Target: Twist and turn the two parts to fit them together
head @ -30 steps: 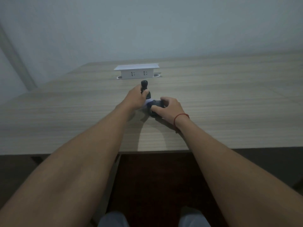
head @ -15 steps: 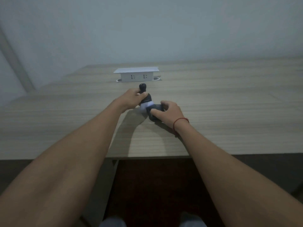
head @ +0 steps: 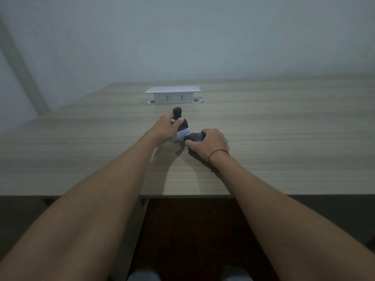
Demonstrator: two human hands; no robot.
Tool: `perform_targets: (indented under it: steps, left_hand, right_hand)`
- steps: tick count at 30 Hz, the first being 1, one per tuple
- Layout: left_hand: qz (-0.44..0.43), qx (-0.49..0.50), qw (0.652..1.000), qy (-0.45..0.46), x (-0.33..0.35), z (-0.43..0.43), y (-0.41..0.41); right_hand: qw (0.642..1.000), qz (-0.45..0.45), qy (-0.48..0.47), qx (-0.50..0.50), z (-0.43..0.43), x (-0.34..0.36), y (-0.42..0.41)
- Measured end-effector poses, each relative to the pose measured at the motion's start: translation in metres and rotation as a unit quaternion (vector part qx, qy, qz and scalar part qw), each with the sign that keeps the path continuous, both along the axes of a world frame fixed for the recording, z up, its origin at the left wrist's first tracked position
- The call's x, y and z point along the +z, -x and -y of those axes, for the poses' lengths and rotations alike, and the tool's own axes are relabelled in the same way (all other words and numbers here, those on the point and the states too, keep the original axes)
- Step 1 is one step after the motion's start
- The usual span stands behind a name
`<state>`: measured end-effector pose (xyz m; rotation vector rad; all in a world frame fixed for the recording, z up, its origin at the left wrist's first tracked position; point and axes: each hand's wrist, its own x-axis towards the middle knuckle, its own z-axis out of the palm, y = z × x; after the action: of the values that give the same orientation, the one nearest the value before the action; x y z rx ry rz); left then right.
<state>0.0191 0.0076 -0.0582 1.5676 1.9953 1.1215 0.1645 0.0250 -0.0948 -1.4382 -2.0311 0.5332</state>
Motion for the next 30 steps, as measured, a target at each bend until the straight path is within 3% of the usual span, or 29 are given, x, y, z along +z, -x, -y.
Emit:
perform_targets:
  steps: [4,11,16,21,25,29,30]
  left_hand:
    - [0.050,-0.003,0.999,-0.007,-0.003,0.003,-0.001]
    - [0.112,-0.020,0.993,-0.021,0.000,0.005,-0.007]
    - [-0.040,0.028,0.998,-0.035,0.006,0.003,-0.006]
    - [0.015,-0.003,0.998,-0.057,0.011,0.007,-0.014]
    - [-0.054,0.096,0.989,-0.095,-0.006,0.005,-0.008]
    - [0.181,0.017,0.976,-0.116,-0.008,0.013,-0.015]
    - [0.197,0.001,0.975,-0.103,-0.008,0.013,-0.017]
  right_hand:
    - [0.993,-0.098,0.034,0.062,0.001,-0.001,-0.008]
    - [0.988,-0.136,-0.006,0.067,-0.003,-0.003,-0.006]
    - [0.990,-0.123,-0.019,0.072,-0.004,-0.004,-0.006]
    - [0.981,-0.185,-0.010,0.059,-0.003,-0.001,-0.005]
    - [0.982,-0.178,-0.016,0.057,0.000,-0.002,-0.003]
    - [0.979,-0.196,-0.036,0.044,-0.001,-0.002,-0.003]
    - [0.979,-0.195,-0.036,0.042,-0.001,-0.002,-0.002]
